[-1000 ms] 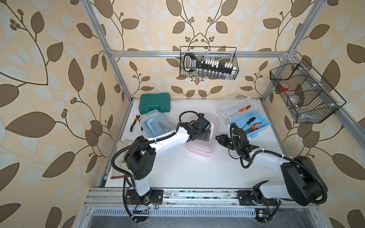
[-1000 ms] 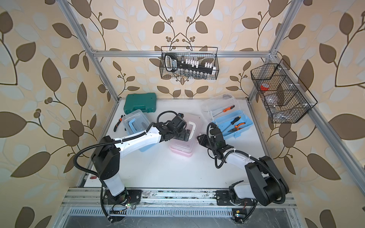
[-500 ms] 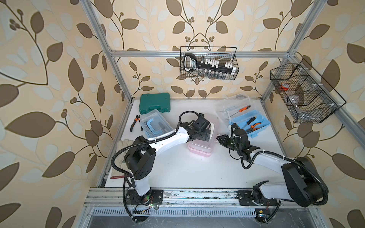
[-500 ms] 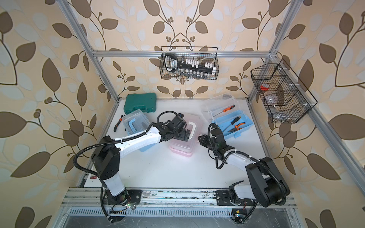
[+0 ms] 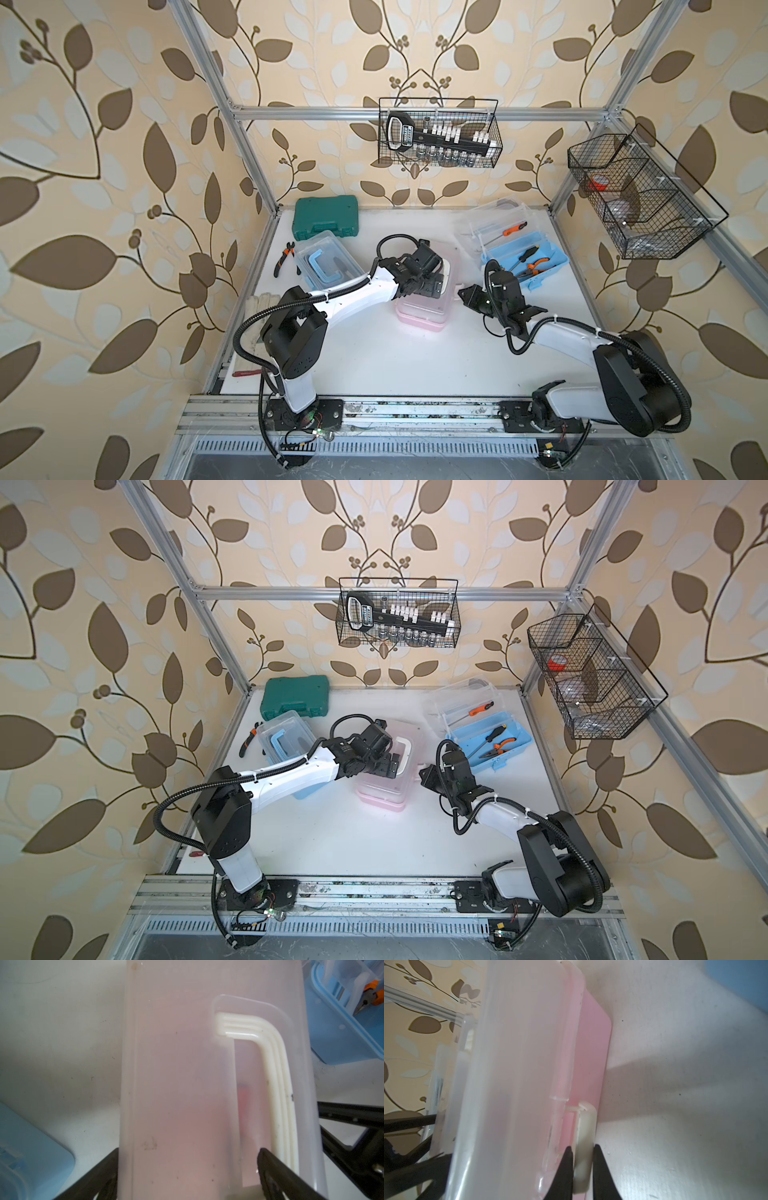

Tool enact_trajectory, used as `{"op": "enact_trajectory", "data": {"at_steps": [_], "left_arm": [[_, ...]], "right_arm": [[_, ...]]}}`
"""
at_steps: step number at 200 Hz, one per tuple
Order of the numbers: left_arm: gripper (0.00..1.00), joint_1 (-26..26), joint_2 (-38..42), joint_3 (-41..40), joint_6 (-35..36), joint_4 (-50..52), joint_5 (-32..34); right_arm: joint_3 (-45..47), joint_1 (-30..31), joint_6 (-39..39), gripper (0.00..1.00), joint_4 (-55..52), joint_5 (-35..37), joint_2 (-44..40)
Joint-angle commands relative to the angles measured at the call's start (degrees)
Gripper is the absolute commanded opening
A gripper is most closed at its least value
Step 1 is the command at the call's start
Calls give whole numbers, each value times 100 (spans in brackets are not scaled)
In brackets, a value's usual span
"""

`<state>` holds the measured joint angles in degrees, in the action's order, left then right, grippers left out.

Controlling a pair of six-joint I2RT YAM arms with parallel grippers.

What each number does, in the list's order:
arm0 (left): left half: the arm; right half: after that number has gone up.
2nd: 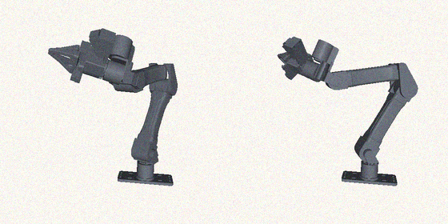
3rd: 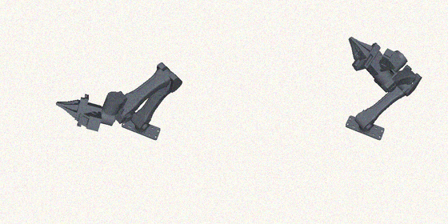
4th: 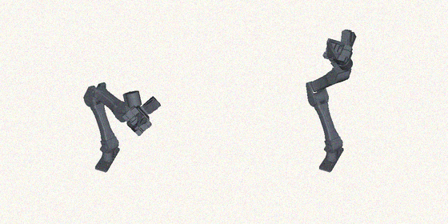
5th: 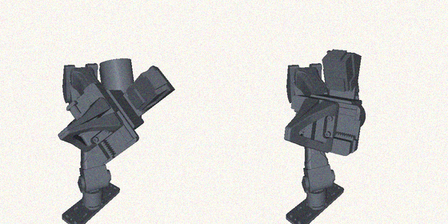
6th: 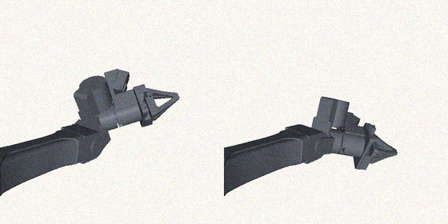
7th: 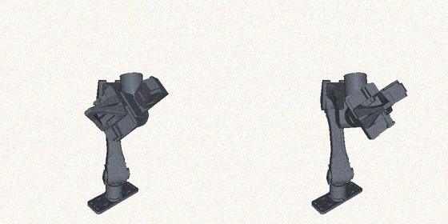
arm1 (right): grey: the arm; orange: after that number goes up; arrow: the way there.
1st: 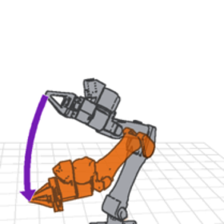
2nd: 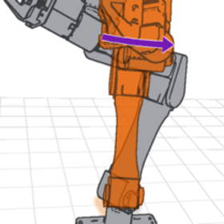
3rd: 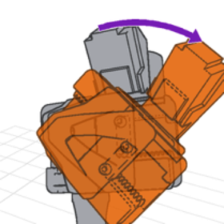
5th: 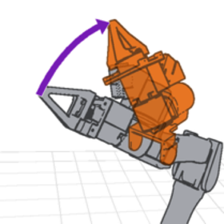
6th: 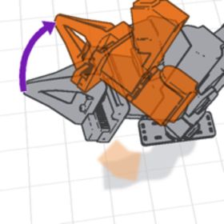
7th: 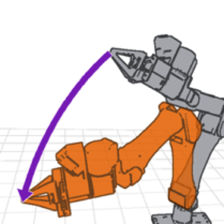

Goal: Close toolboxes
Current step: Fasten the toolbox latch on the toolbox.

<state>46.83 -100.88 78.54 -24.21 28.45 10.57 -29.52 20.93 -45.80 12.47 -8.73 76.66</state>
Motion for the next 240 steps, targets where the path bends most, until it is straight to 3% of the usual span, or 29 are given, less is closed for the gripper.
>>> {"op": "enact_trajectory", "data": {"at_steps": [1, 157, 201, 240], "left_arm": [[99, 46, 78, -85, 179, 364, -160], [99, 46, -37, -50, 180, 311, -237], [99, 48, -72, -44, 176, 302, -248], [99, 46, -72, -41, 179, 318, -253]], "right_arm": [[-332, 102, 306, 14, -177, 130, -260], [-816, 425, 614, 17, -866, 487, -644], [-876, 505, 651, 28, -856, 409, -550], [-832, 513, 625, 31, -774, 365, -511]]}}
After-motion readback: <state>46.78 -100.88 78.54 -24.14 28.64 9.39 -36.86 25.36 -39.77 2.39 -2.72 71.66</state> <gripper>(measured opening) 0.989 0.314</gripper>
